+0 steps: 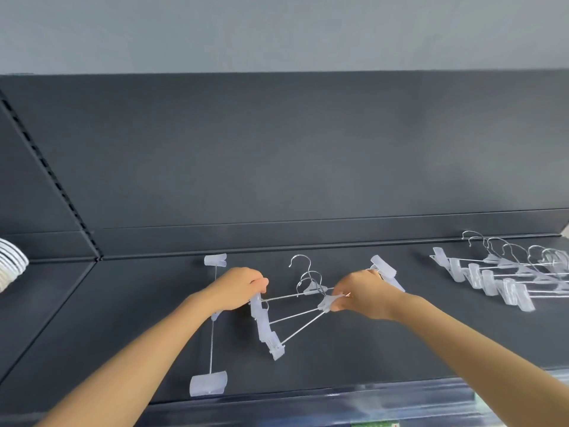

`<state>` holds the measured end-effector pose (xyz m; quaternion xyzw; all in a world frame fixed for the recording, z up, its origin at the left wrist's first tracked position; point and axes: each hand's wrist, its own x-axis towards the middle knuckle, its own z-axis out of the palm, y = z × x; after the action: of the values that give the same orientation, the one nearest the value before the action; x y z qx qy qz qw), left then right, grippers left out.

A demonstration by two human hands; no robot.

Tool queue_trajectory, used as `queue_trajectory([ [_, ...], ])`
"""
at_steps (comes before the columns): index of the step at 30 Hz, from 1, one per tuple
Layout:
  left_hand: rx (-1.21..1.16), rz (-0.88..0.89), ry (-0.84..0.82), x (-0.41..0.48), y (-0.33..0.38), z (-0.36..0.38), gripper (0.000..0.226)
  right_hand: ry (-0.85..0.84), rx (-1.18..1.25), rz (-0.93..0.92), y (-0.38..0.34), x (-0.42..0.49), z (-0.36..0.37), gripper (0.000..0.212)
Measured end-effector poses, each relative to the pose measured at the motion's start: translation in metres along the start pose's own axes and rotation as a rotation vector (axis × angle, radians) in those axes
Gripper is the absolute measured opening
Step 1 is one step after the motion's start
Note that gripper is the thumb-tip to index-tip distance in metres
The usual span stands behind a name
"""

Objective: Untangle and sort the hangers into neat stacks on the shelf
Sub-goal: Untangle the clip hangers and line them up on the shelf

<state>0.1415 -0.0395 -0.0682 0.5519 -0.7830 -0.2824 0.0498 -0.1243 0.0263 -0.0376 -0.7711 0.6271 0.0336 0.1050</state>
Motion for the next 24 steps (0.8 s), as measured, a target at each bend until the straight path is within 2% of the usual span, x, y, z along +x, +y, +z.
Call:
queue_trajectory([
  [2,-0.038,-0.004,0.008,0.001,0.001,0.001,0.038,-0.02,0.021,0.009,0.002,-0.004,-0.004,0.042],
  [10,0.092,0.072,-0.09,0.007,0.014,0.008,0.025,0.009,0.049,0.086,0.015,-0.001,0.011,0.056],
  [12,0.098,0.059,-0.079,0.01,0.013,0.009,0.024,0.012,0.062,0.097,0.02,0.0,0.016,0.051],
  [18,-0.018,0.049,0.004,0.013,0.016,0.006,0.024,-0.004,0.17,0.064,0.016,-0.002,0.006,0.038],
  [24,-0.222,0.044,0.097,0.014,0.019,0.0,0.015,0.064,0.168,0.059,0.017,-0.002,0.006,0.03],
])
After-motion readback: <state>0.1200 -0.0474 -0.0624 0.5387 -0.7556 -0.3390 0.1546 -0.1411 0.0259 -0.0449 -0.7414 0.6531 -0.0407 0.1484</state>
